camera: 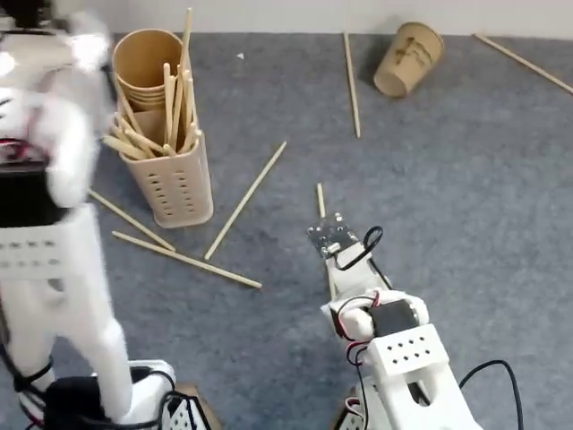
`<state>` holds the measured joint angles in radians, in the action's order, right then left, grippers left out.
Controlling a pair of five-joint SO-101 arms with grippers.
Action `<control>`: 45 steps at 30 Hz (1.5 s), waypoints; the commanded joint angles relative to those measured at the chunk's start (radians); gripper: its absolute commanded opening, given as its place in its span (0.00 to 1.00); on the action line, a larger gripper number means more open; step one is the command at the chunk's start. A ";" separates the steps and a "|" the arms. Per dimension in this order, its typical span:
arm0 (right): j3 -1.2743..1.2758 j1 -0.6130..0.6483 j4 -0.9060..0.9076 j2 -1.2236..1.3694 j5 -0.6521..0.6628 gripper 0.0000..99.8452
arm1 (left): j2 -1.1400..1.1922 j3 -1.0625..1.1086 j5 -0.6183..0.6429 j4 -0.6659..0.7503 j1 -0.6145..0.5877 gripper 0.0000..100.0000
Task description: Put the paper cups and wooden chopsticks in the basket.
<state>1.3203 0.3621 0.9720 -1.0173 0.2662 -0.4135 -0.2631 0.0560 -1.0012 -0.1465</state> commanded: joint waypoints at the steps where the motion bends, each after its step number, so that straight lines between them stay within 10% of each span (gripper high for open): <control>1: -0.004 -0.013 -0.012 0.005 0.009 0.11 | -0.019 0.102 0.107 0.160 0.033 0.01; 8: -0.004 -0.013 -0.012 0.005 0.009 0.11 | -0.019 0.444 0.044 0.462 0.039 0.09; 24: 0.038 -0.010 -0.068 0.004 0.011 0.11 | -0.035 0.246 0.080 0.207 -0.366 0.17; 30: 0.038 -0.010 -0.067 0.004 0.011 0.11 | 0.346 0.160 0.152 -0.046 -0.447 0.17; 45: 0.038 -0.008 -0.068 0.005 0.009 0.11 | 1.129 -0.193 0.276 -0.054 -0.414 0.17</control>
<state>1.3633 0.3606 0.9137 -1.0173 0.2662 0.6790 -0.3813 0.3214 -1.0487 -0.5762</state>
